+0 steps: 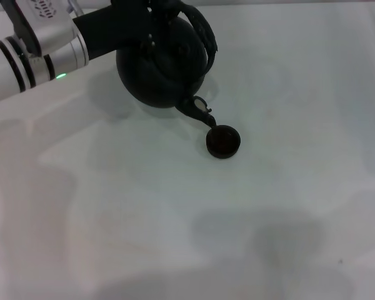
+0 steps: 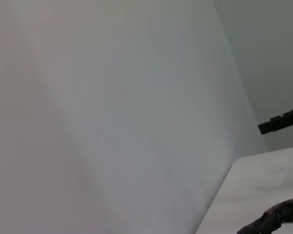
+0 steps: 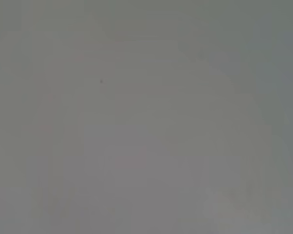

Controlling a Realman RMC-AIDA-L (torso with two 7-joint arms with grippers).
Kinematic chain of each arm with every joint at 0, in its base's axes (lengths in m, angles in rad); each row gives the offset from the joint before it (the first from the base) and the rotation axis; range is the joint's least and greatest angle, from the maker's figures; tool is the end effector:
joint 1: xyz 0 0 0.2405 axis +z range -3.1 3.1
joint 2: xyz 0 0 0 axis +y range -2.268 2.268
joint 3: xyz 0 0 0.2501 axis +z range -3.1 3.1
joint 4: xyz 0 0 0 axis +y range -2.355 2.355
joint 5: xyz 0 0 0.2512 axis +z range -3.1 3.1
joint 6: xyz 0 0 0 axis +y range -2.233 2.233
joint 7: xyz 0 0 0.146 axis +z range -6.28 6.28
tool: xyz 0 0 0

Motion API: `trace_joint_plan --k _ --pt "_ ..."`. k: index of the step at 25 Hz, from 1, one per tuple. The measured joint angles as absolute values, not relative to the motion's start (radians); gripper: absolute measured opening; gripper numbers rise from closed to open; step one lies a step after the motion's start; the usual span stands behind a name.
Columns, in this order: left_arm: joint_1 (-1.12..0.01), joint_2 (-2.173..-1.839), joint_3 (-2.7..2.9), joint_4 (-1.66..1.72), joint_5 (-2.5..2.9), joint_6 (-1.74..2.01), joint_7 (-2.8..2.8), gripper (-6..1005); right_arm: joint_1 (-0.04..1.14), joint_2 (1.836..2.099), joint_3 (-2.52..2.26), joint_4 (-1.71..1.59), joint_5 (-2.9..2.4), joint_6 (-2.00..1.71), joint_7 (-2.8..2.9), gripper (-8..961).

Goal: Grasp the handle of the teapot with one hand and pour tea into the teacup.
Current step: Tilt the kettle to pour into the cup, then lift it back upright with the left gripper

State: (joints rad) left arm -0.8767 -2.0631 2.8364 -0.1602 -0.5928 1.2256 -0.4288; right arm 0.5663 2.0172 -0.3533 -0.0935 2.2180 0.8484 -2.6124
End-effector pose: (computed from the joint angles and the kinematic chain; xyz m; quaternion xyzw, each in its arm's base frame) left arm -0.2357 0.4280 -0.0605 -0.9156 0.0389 -0.2326 0.3256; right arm 0.4096 0.3978 0.0416 -0.5952 0.3942 0.2803 0.6417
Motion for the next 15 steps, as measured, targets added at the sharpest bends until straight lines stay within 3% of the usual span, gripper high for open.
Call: trace_joint_plan --k 15 --pt "-0.82 -2.073 2.836 -0.143 -0.698 1.26 -0.428 127 0.563 2.016 -0.353 -0.094 2.218 0.845 -2.612 829"
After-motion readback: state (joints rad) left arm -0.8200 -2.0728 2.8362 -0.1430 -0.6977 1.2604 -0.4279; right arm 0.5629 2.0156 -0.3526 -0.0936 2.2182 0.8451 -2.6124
